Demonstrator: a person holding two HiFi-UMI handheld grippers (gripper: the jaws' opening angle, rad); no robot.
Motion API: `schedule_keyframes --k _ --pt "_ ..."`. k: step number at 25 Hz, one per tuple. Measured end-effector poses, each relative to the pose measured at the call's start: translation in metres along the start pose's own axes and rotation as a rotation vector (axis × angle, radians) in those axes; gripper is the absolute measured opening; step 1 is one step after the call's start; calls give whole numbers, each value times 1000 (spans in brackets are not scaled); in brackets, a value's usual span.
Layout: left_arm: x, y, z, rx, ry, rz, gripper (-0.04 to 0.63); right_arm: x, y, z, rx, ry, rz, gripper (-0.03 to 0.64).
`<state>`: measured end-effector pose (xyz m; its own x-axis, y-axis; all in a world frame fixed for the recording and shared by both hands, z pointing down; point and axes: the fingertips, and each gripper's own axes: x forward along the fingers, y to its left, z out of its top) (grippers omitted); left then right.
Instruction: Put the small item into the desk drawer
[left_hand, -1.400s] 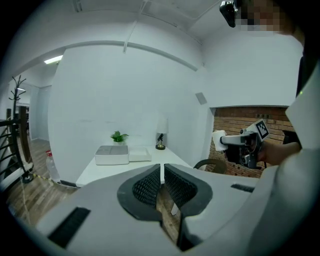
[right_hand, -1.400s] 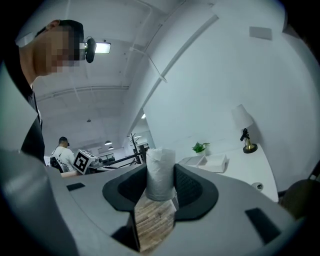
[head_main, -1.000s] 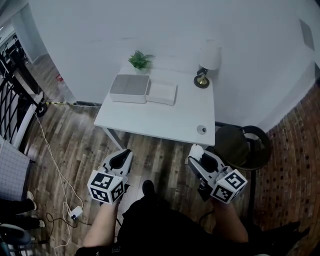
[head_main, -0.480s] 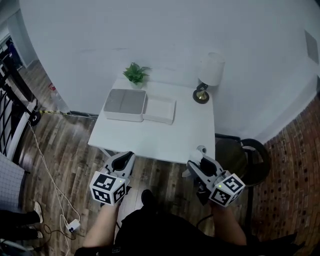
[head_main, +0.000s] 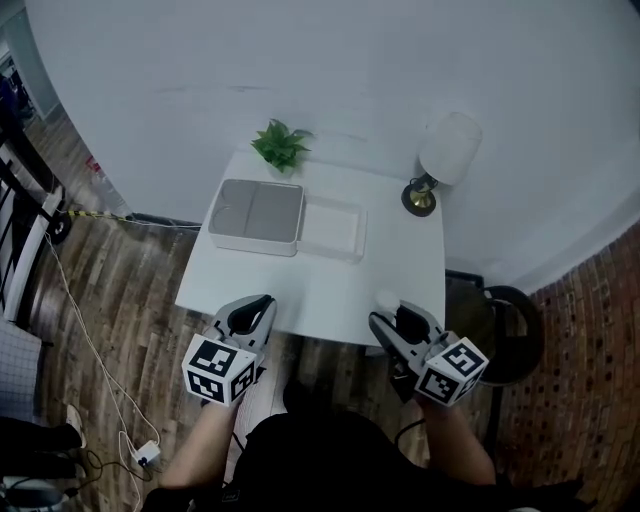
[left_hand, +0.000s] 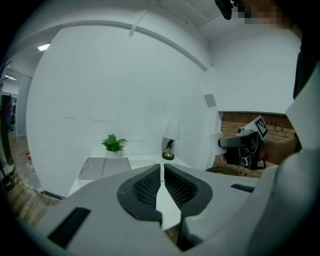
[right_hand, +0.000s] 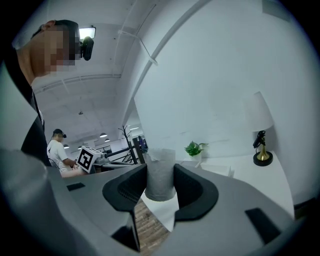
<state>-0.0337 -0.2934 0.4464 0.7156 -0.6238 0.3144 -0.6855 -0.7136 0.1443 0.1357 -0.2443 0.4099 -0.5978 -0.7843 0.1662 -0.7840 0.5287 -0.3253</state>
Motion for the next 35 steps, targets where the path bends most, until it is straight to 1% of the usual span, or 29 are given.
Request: schedule_keyframes --k 5,10,14,20,24,30,35 --pt "17 15 8 5 5 -13 31 19 -10 5 3 11 2 164" --pt "42 23 14 -13 11 4 31 26 -42 13 18 14 -9 164" --pt "60 18 17 -24 20 23 31 28 -69 18 34 15 0 164" --pt "85 8 27 -22 34 68 31 24 -105 31 24 -7 15 164" --pt "104 -6 40 6 39 95 31 15 -130 34 21 -16 33 164" --pt "123 -24 48 21 41 105 31 17 -160 19 18 33 53 164" --pt "132 -12 46 9 48 123 31 36 -177 10 0 92 67 164"
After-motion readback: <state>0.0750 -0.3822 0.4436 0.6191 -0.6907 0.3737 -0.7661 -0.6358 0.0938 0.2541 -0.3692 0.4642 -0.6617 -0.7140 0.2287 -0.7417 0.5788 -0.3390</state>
